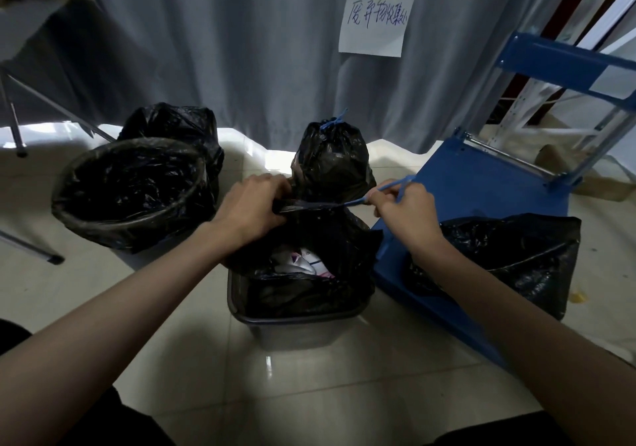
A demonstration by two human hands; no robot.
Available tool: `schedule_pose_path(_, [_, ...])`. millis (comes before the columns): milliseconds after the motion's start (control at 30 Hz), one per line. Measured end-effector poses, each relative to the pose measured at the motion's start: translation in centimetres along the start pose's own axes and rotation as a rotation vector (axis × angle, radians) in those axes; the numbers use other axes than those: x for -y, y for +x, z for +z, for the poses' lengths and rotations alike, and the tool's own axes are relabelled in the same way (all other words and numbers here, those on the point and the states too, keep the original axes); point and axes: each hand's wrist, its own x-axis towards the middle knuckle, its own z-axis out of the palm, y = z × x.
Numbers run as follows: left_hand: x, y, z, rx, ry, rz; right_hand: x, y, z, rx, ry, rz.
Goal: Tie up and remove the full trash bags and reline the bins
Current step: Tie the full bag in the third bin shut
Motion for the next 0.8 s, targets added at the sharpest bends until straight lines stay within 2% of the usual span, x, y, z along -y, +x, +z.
schedule_pose_path(133, [1.8,-1.4,-1.3,0.075,0.046,-0.165,0.4,0.1,0.8,0.065,-0.284,-0.023])
schedule_pose_path(233, [2.6,-2.5,-2.1,0.04,0.061,-0.223,1.5,-0.3,1.6,0.087,-0.42,-0.14])
schedule_pose_path(400, [3.9,-3.3,-3.2,0.007,0.033,-0.31,4.2,-0.6,3.3,0.024,-0.491,-0.324])
schedule_pose_path(500, [4.3,-3.4,-3.6,-0.04,-0.134,-0.263,5.4,-0.9,4.7,-0.021,-0.516,-0.53])
schedule_pose_path(600, [3.6,-3.5,-3.7,-0.071,-0.291,-0.125,6.3,-1.2,6.3,0.072,-0.542,-0.662])
schedule_pose_path(700, [2.5,-3.7,-3.5,-0.102,-0.388,-0.041,6.3,-1.2,7.7,0.183,-0.576,-0.702])
schedule_pose_path(800, [2.4,-3.8,-3.4,-0.128,-0.407,-0.04,5.8,-0.9,8.1,0.194,-0.596,-0.68])
